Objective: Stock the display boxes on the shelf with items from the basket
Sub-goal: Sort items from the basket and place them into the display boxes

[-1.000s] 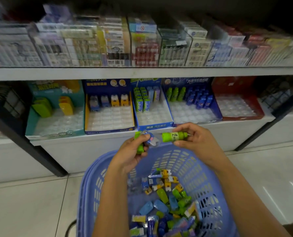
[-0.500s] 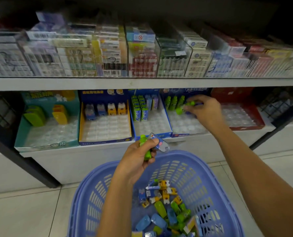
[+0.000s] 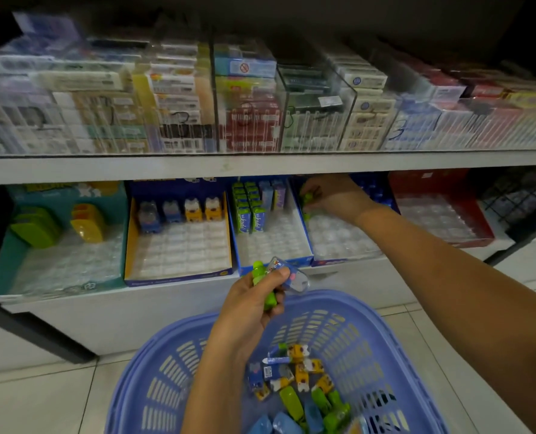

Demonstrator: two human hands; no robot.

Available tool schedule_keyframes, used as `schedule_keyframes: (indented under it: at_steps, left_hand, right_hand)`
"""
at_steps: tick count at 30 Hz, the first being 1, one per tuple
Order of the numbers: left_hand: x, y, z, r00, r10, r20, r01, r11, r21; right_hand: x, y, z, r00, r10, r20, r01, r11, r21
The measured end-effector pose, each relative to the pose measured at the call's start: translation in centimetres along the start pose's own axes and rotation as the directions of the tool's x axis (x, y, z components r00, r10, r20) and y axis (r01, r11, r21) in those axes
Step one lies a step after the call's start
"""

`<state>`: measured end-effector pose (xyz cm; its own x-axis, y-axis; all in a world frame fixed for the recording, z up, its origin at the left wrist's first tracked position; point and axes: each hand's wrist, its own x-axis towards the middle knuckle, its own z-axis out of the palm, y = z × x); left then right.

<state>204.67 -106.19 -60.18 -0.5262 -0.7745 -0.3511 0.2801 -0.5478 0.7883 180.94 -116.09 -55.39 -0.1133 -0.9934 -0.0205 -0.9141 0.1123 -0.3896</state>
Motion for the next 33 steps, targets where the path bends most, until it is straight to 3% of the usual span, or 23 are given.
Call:
schedule_keyframes:
  at_steps: [8,10,12,14,15,17,19,21,22,24,28,30,33]
  left_hand:
    - [-0.4,0.2,0.7,0.998,-0.050,-0.045,0.043,0.988,-0.149]
    - [-0.6,0.2,1.0,0.996,-0.055,-0.069,0.040,0.978,-0.203]
    - [-0.7,0.2,1.1,0.994,-0.038,-0.102,0.012,0.970,-0.243]
    - [-0.9,0.2,1.1,0.996,-0.006,-0.088,-0.014,0.974,-0.226]
    - [-1.0,0.2,1.2,0.999,0.004,-0.050,-0.013,0.984,-0.177]
    - [-1.5,0.2,1.6,0.999,0.011,0.048,-0.010,1.000,-0.014]
    - [-2.0,0.0,1.8,0.992,0.019,0.125,-0.039,0.987,0.158]
    - [-2.3,-0.1,1.9,0.980,0.051,0.194,-0.111,0.943,0.313]
    - [-2.5,0.0,1.9,0.977,0.062,0.204,-0.143,0.902,0.408]
    - [-2.5,-0.1,1.9,0.978,0.093,0.187,-0.187,0.786,0.589]
    - [-2.5,-0.4,2.3,0.976,0.147,0.162,-0.219,0.648,0.730]
    - [-2.6,-0.6,2.8,0.970,0.193,0.147,-0.235,0.603,0.762]
    - [-2.4,-0.8,3.3,0.960,0.254,0.122,-0.253,0.589,0.767]
  right_hand:
    - [-0.7,-1.2,-0.1,1.000,0.025,0.014,-0.023,0.994,-0.102]
    - [-2.0,-1.5,0.0,0.998,0.023,-0.063,-0.028,0.996,-0.080]
    - [-4.5,-1.6,0.8,0.964,0.063,-0.259,-0.055,0.998,0.041]
    - [-7.7,-2.1,1.8,0.925,0.148,-0.349,-0.033,0.949,0.314]
    - [-9.3,-2.5,2.3,0.942,0.180,-0.283,-0.024,0.878,0.479]
    - [-12.2,-3.7,3.0,0.990,0.141,0.007,-0.101,0.674,0.732]
    - [-14.0,-4.5,3.2,0.971,0.034,0.237,-0.218,0.537,0.815]
    - [-15.0,-4.7,2.5,0.949,-0.032,0.312,-0.260,0.476,0.840]
    - [-15.2,-4.7,2.1,0.944,-0.053,0.326,-0.264,0.471,0.842]
    - [-15.6,-4.7,1.3,0.940,-0.078,0.332,-0.234,0.561,0.794]
    - [-16.4,-5.2,1.3,0.964,-0.055,0.262,-0.136,0.742,0.656]
    - [-16.7,-5.6,1.9,0.986,-0.009,0.168,-0.105,0.749,0.654]
    - [-16.9,-5.4,2.2,0.994,0.032,0.101,-0.098,0.649,0.755]
